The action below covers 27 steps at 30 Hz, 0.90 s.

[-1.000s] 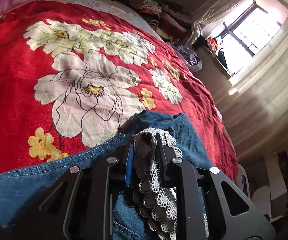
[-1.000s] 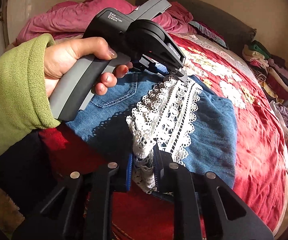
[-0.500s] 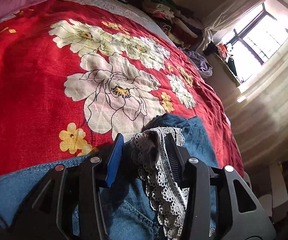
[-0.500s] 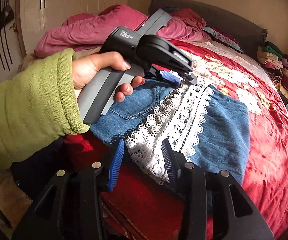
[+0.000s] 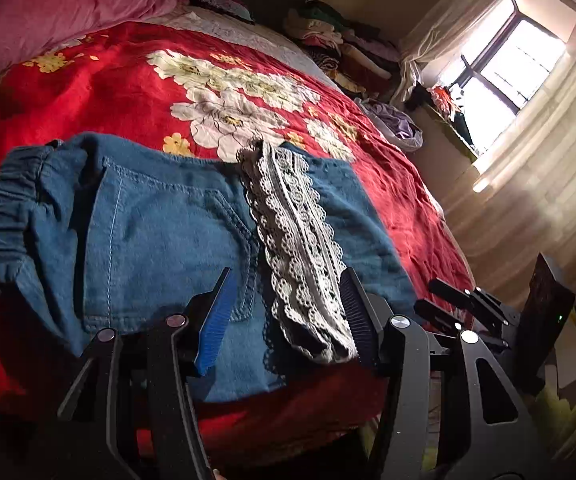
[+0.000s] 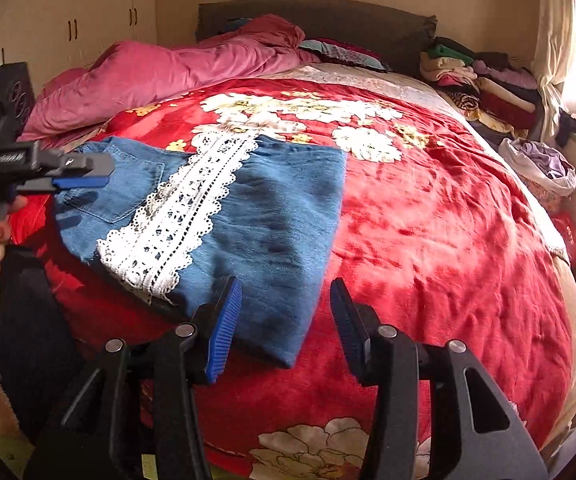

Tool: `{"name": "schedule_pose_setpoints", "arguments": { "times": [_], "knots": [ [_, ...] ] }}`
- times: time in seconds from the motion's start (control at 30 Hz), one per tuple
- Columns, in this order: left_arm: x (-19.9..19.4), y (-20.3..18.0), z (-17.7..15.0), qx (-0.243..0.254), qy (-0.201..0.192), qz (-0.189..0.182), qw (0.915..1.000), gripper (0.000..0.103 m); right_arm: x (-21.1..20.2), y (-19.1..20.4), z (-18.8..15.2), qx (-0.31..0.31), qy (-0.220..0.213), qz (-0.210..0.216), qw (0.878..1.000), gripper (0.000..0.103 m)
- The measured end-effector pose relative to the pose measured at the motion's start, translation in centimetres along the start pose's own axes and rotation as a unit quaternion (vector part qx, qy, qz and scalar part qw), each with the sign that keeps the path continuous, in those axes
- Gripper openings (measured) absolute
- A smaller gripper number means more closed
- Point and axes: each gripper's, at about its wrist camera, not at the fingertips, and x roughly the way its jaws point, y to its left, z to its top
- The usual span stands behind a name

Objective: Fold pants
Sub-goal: 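Open the left gripper and withdraw from the folded pants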

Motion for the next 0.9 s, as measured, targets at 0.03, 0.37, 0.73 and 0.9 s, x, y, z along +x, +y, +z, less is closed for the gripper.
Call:
{"name": "schedule_pose_setpoints", "arguments": {
  "times": [0.03, 0.37, 0.73, 0.9],
  "knots": [
    [0.2, -0.4, -0.5, 0.001, 0.009, -0.001, 1.0, 0.045, 0.1, -0.2, 0.0, 0.007, 0.001, 0.006, 1.0, 0.045],
    [4.5, -2.3, -2.3, 0.002, 0.06, 0.046, 0.9971, 0.049, 1.8, -2.1, -1.7, 0.047, 0.027, 0.024, 0.998, 0.051],
    [3.0, -1.7, -3.2, 0.002, 0.054, 0.047, 0.9974, 0.016, 0.1, -0.1, 0.0, 0.004, -0.021, 0.05, 0.999, 0.051],
    [3.7, -1.6, -3.3, 0.001, 0.063, 0.045, 0.997, 0.02, 1.1, 1.9, 0.3, -0.032, -0.014, 0.05, 0.998, 0.051]
  ]
}}
